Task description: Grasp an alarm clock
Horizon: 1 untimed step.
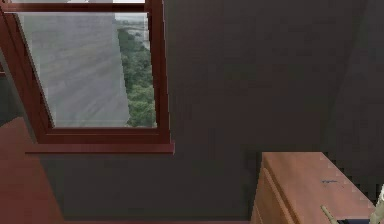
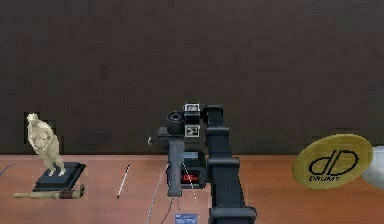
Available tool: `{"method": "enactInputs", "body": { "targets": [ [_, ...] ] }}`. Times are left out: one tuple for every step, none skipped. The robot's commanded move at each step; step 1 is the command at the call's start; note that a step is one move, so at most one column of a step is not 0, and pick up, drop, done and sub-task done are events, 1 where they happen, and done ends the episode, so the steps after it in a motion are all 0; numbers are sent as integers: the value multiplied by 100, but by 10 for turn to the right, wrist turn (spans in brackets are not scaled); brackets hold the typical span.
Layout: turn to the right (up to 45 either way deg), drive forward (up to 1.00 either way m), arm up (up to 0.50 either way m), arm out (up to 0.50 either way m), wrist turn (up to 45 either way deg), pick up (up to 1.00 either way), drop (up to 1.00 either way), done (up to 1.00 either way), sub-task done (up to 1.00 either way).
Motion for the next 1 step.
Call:
{"method": "enactInputs", "body": {
  "targets": [
    [0,0,0,0,450,0,0,0,0]
  ]
}}
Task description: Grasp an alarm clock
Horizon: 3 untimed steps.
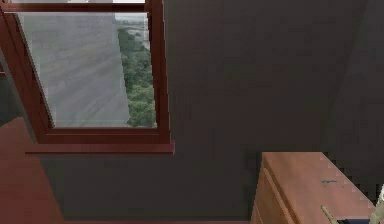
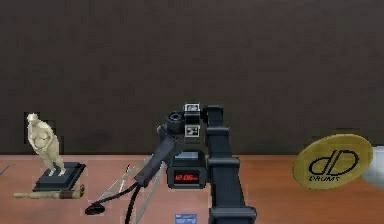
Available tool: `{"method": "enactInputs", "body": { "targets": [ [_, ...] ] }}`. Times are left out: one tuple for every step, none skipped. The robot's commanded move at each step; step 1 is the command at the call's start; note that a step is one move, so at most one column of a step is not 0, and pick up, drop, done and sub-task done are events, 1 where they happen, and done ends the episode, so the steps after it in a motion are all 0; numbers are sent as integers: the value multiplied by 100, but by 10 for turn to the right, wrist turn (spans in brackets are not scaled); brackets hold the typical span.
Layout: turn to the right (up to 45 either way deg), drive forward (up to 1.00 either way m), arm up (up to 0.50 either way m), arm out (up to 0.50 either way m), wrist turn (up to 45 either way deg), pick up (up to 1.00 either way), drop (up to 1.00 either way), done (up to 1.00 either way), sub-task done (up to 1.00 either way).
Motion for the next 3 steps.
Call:
{"method": "enactInputs", "body": {
  "targets": [
    [0,0,0,0,450,0,0,0,0],
    [0,0,0,0,450,0,0,0,0],
    [0,0,0,0,360,0,0,0,0]
  ]
}}
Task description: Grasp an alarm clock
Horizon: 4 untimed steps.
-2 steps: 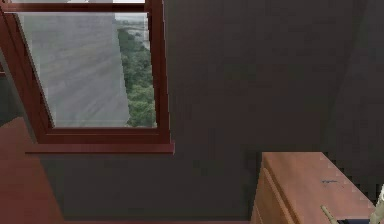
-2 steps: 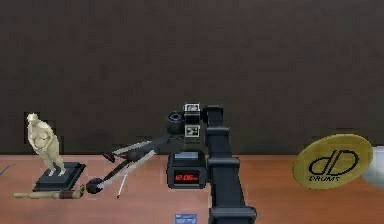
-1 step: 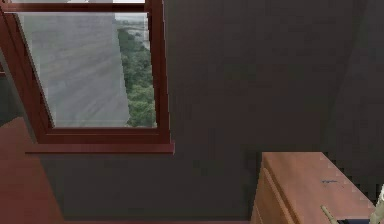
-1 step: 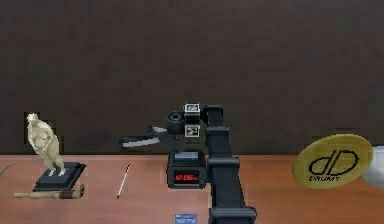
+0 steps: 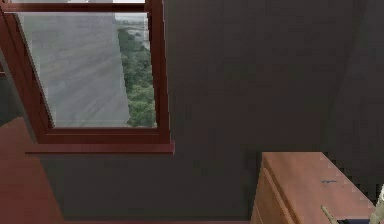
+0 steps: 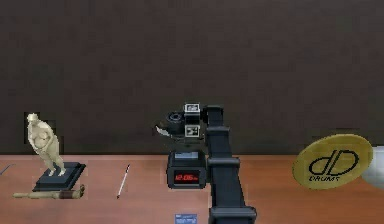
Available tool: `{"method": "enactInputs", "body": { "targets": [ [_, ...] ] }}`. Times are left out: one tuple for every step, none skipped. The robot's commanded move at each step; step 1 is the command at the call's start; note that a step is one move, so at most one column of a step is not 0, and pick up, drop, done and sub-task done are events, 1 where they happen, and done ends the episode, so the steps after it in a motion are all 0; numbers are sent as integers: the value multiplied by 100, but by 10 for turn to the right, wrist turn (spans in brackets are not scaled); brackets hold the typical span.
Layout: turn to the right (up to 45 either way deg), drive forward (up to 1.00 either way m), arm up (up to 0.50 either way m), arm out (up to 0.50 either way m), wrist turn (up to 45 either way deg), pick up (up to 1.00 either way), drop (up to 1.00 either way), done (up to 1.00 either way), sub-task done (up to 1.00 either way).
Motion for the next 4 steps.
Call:
{"method": "enactInputs", "body": {
  "targets": [
    [0,0,-30,0,0,0,0,0,0],
    [0,0,0,0,0,100,0,0,0],
    [0,0,10,0,0,0,0,0,0],
    [0,0,0,0,0,0,0,100,0]
  ]
}}
